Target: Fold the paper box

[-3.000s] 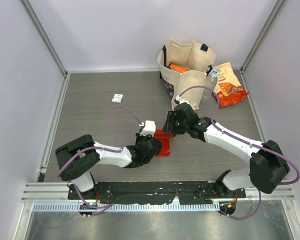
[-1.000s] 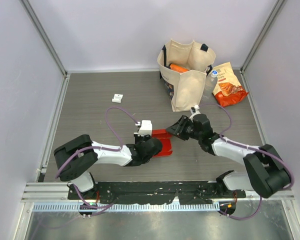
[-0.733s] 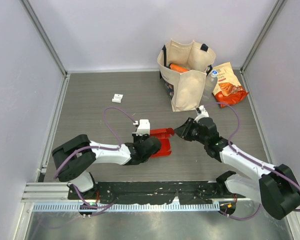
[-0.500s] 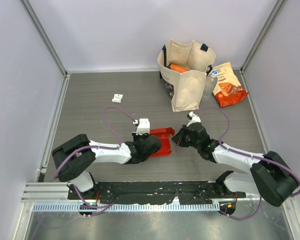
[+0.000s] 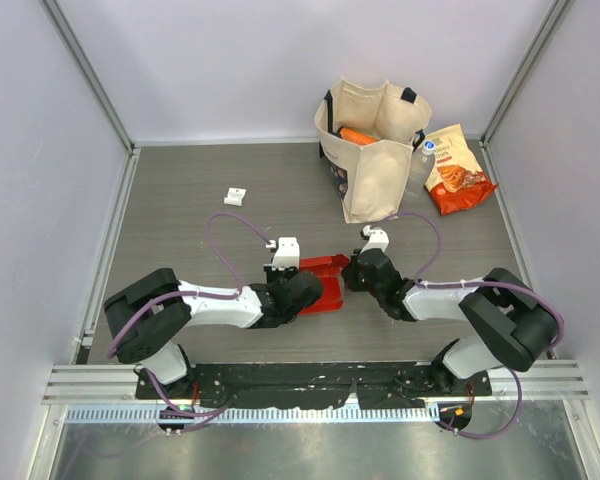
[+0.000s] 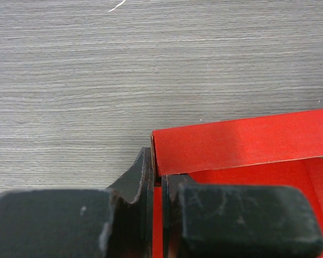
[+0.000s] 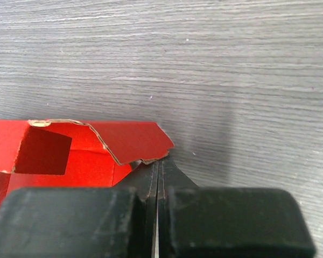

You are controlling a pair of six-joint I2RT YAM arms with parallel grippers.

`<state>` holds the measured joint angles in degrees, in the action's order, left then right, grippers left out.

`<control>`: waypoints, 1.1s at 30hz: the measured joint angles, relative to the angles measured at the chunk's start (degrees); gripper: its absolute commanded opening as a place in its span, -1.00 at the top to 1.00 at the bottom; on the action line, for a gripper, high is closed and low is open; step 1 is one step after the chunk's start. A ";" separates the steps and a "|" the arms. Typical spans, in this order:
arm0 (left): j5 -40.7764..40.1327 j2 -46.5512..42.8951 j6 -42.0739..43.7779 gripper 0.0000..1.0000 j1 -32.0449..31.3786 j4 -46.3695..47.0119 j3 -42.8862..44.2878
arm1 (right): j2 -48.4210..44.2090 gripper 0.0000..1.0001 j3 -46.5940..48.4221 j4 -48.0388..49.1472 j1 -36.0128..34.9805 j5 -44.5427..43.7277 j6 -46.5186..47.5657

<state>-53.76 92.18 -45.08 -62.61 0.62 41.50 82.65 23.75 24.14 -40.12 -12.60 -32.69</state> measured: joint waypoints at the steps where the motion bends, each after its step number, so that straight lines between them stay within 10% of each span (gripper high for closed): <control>1: 0.00 0.00 0.04 1.00 0.00 0.07 -0.07 | 0.96 0.99 0.00 1.29 -0.31 -0.48 0.26; 33: -1.03 -1.01 0.48 1.00 0.50 1.22 -2.05 | 12.33 0.99 0.48 19.43 -4.79 -1.73 -4.74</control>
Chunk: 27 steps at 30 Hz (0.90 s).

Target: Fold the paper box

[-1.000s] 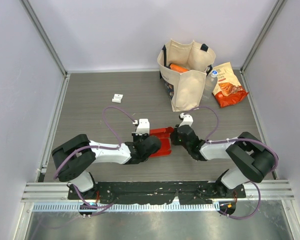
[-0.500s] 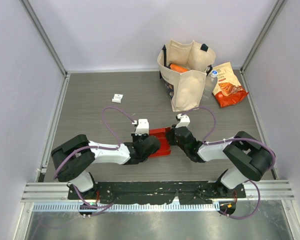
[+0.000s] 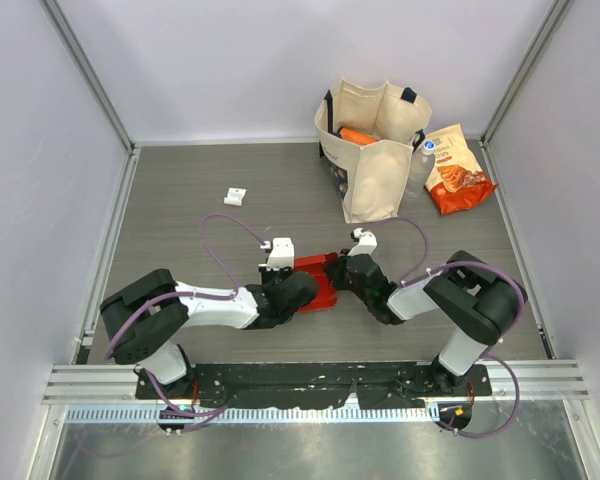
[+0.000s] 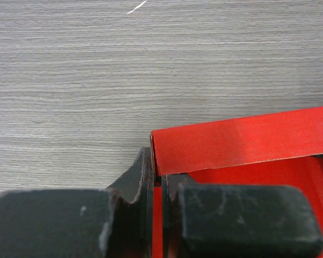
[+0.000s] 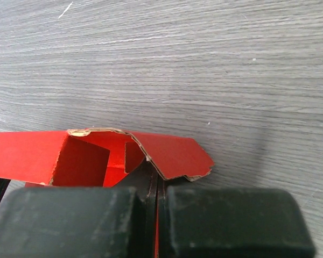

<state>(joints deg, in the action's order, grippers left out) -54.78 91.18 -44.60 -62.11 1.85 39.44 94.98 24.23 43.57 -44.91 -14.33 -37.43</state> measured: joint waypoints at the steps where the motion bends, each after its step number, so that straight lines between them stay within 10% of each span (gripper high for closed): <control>1: -0.20 -0.04 -0.02 1.00 0.07 -0.02 -0.11 | 0.52 0.99 0.00 0.98 0.02 0.09 -0.22; 13: 0.13 -0.44 -0.24 1.00 -0.04 0.07 -0.28 | -12.63 0.67 0.72 -17.33 -0.59 2.19 0.57; 27: -0.20 -0.44 -0.55 1.00 0.02 0.00 -0.31 | -16.57 0.91 -6.88 -16.28 -1.14 12.31 0.74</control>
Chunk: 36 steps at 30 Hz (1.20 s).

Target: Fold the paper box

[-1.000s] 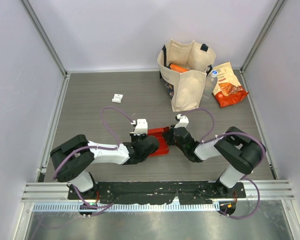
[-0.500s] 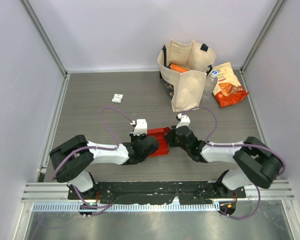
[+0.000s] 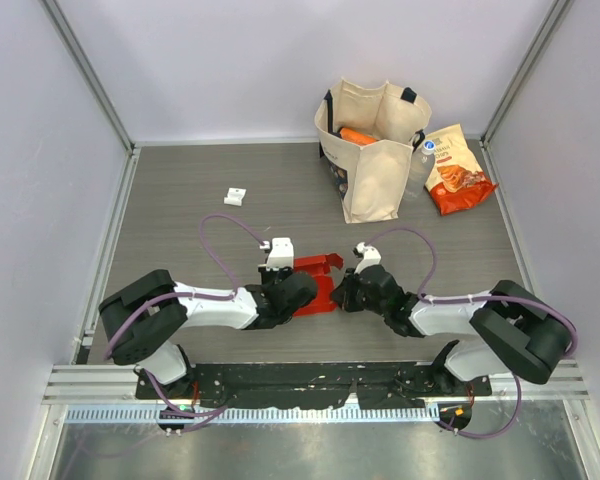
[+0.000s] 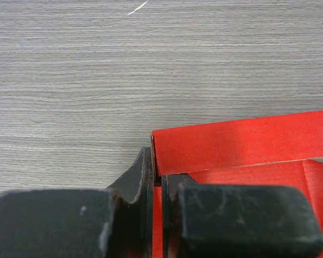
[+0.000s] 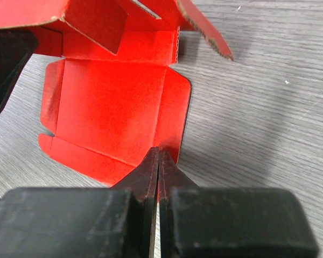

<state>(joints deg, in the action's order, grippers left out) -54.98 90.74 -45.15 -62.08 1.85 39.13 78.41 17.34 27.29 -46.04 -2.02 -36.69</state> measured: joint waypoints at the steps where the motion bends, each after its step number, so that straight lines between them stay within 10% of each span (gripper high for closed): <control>1: -0.15 -0.02 0.02 1.00 0.00 -0.02 0.00 | 0.35 0.91 -0.02 0.59 0.00 -0.26 -0.57; 7: -0.02 -0.26 0.07 1.00 -0.04 0.00 -0.17 | -3.74 0.70 1.25 -6.95 -0.11 -2.91 -0.02; 13: -0.04 -1.03 0.35 1.00 -0.04 0.07 -0.94 | -13.84 -0.16 13.77 -31.47 2.29 -6.56 7.21; 36: -0.07 -1.90 1.07 1.00 -0.04 2.64 -2.97 | 7.74 0.27 36.81 -47.21 6.54 -3.17 33.55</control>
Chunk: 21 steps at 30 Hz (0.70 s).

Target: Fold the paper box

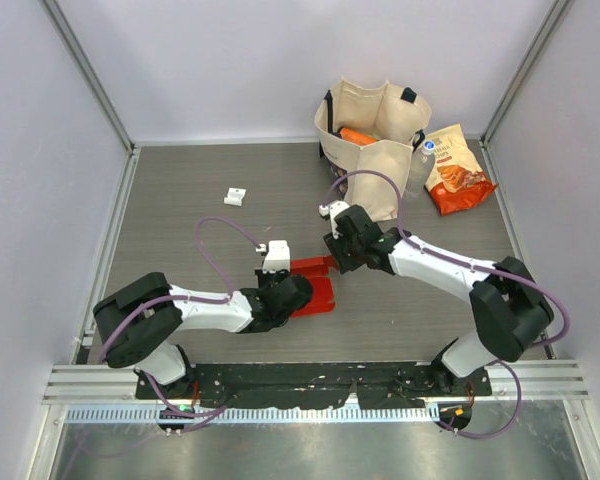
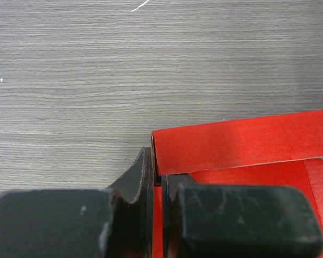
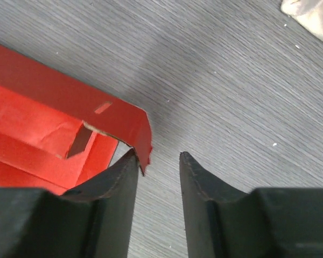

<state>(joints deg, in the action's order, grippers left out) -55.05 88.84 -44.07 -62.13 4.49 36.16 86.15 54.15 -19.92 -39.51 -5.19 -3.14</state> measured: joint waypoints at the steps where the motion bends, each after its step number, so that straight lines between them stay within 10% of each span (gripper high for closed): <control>1: 0.00 0.00 0.00 1.00 0.00 0.04 0.00 | 0.83 0.41 0.31 0.33 0.04 0.35 0.00; 6: 0.07 0.00 0.22 1.00 0.00 0.24 0.00 | 3.52 0.97 1.75 1.51 0.26 3.43 -1.27; 21: -1.11 0.00 0.81 1.00 0.09 0.37 0.04 | 3.52 0.99 4.13 -4.35 0.59 10.19 -24.94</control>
<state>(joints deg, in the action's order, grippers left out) -56.16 88.84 -43.27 -62.04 4.86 36.21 89.67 58.28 -24.27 -38.92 4.99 -28.08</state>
